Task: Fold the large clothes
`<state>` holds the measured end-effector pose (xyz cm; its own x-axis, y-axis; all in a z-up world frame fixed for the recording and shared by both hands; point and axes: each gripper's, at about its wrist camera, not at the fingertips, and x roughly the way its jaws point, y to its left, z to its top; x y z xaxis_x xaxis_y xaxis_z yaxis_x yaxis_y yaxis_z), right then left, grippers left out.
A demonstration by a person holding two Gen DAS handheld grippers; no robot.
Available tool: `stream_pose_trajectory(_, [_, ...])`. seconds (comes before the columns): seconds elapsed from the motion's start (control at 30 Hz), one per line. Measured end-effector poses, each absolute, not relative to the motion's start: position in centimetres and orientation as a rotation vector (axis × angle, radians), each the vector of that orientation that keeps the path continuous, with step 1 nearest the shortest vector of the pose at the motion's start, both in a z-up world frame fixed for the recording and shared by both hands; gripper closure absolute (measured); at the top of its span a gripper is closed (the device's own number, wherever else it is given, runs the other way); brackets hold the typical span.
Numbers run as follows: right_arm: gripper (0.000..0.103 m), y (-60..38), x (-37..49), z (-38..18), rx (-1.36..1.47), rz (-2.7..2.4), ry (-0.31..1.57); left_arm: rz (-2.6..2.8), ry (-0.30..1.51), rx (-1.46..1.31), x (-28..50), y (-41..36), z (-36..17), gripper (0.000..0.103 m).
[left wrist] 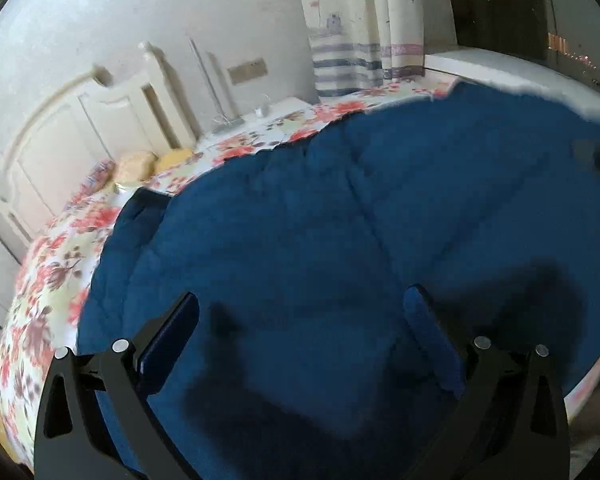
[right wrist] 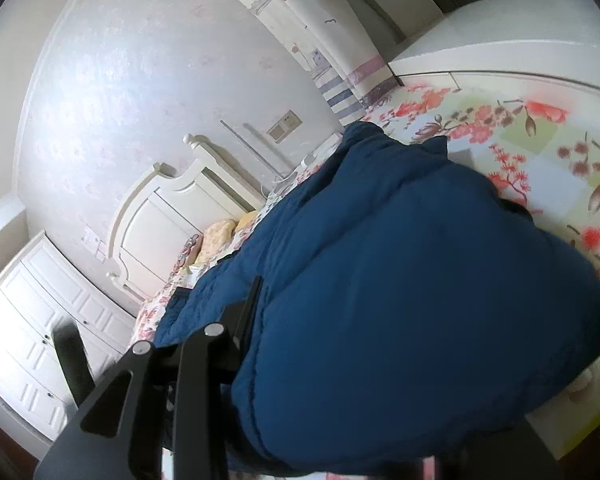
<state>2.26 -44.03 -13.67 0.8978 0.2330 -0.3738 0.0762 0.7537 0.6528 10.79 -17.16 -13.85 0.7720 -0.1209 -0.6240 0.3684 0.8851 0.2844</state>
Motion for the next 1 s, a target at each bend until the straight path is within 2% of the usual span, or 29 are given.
stream_pose_trajectory(0.23, [0.071,-37.6,2.1,-7.6,0.391,0.020,0.387,-0.419,0.790,0.245,11.9,-13.9,-13.5,0.005])
stream_pose_trajectory(0.3, [0.071,-34.5,2.1,-5.7,0.258,0.002,0.357,-0.561,0.815,0.091,11.7,-10.5,-12.1,0.005])
stream_pose_trajectory(0.47, [0.071,-22.8,2.9,-2.6,-0.199,-0.006,0.296,-0.577,0.711,-0.375,13.0,3.5,-8.4,0.005])
stream_pose_trajectory(0.6, [0.069,-10.6,3.9,-5.6,-0.709,0.042,0.293,-0.530,0.719,-0.645,14.6,13.2,-9.1,0.005])
stream_pose_trajectory(0.7, [0.063,-3.1,4.9,-12.9,-1.097,0.107,0.378,-0.570,0.738,-0.806,14.8,16.5,-11.2,0.005])
stream_pose_trajectory(0.77, [0.062,-0.7,4.7,-17.7,-1.274,0.083,0.318,-0.606,0.771,-0.862,14.7,17.4,-13.0,0.005])
stream_pose_trajectory(1.0, [0.063,-2.1,4.9,-16.9,-1.205,0.099,0.305,-0.745,0.832,-0.851,16.1,15.1,-13.8,0.005])
